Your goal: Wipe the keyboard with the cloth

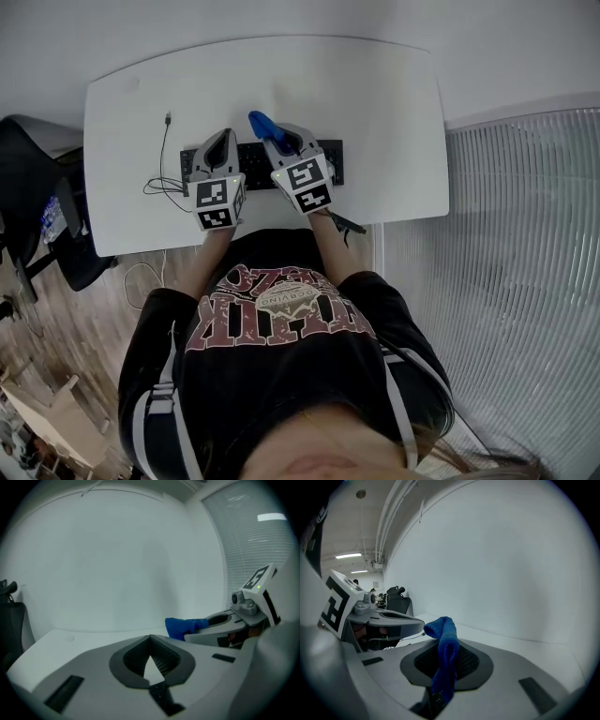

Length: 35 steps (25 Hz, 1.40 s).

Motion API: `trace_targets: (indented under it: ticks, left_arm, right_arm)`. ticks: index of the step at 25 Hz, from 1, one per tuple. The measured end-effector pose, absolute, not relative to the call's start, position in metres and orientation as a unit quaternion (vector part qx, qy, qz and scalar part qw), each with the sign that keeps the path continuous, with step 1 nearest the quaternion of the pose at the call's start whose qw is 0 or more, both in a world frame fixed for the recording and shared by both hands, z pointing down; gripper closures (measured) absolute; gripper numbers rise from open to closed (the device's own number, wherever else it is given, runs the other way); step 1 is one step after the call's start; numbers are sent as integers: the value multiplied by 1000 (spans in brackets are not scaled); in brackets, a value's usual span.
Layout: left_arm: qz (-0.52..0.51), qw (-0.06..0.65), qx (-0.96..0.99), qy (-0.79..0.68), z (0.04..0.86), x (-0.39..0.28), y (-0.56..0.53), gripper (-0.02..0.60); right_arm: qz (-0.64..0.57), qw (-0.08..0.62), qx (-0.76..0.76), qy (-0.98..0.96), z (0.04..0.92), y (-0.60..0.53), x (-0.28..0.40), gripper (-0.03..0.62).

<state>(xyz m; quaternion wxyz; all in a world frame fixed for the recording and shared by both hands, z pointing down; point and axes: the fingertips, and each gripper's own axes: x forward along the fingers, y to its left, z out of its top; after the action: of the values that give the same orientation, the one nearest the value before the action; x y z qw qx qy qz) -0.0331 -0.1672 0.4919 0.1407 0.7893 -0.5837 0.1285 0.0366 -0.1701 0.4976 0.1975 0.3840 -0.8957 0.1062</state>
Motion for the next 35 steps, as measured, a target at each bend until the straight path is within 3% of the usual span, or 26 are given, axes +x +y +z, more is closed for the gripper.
trace_targets:
  ticks: [12,35]
  left_arm:
    - [81,86,816,-565,421,-4,-178,552]
    - [12,21,829,-559,335,-2,-183,552]
  right_arm:
    - [51,113,414,-902,418,-181,52,530]
    - [-4,44,424,-905,338,-186,37,530]
